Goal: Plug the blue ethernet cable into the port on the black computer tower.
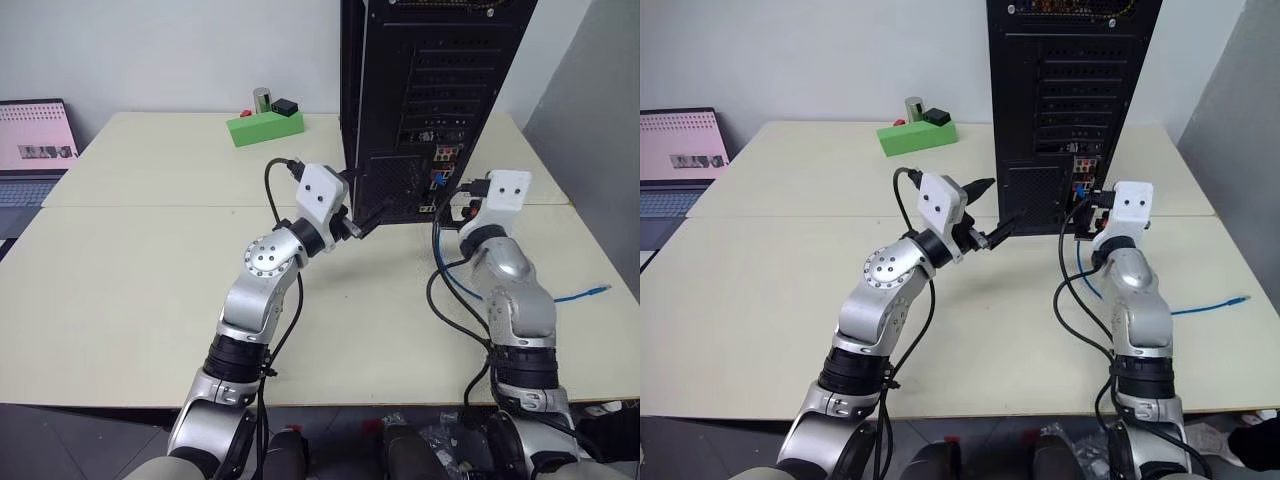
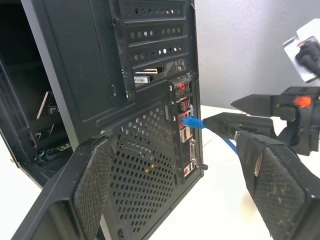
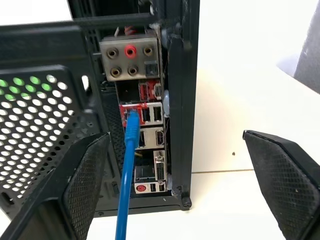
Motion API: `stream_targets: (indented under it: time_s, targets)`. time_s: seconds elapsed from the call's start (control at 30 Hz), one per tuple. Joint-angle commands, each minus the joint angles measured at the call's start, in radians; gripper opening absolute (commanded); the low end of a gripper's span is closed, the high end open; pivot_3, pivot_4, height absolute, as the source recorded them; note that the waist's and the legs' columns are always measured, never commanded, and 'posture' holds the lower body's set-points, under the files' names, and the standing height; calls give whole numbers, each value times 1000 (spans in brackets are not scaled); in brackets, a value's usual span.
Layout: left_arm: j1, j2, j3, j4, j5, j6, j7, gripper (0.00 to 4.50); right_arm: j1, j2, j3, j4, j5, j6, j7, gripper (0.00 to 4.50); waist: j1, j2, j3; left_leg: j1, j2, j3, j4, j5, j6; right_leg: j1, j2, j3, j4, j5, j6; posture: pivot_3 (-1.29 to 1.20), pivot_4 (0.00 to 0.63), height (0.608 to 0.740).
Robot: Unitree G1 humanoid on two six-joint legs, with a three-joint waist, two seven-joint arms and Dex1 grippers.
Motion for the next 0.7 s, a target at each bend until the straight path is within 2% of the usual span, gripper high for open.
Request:
stream_targets:
  time_s: [0.03, 0.17, 0.27, 0.5, 0.7]
  targets:
    - [-14, 23, 18, -39, -17, 29, -4, 3989, 51, -123, -35, -135, 65, 40, 149, 4483, 3, 0, 0, 0, 0, 0, 0, 0, 0, 0, 0, 0, 0, 0, 0, 0, 150, 740]
    - [16, 101, 45, -67, -7, 87, -16, 3989, 111, -264, -72, -157, 131, 29, 319, 4483, 2, 0, 0, 0, 0, 0, 0, 0, 0, 0, 0, 0, 0, 0, 0, 0, 150, 740]
    - [46, 178, 95, -106, -51, 140, -53, 3989, 140, -350, -121, -144, 197, 3, 442, 4483, -4, 0, 0, 0, 0, 0, 0, 0, 0, 0, 0, 0, 0, 0, 0, 0, 150, 740]
    - [112, 312, 209, -165, -170, 195, -154, 3989, 163, -446, -213, -105, 312, 4, 593, 4483, 0, -1, 1, 0, 0, 0, 0, 0, 0, 1, 0, -1, 0, 0, 0, 0, 150, 740]
    - [182, 431, 310, -201, -285, 265, -235, 3989, 147, -484, -251, -42, 356, -3, 642, 4483, 0, -1, 1, 1, 1, 0, 0, 0, 0, 1, 0, -1, 0, 0, 0, 0, 150, 740]
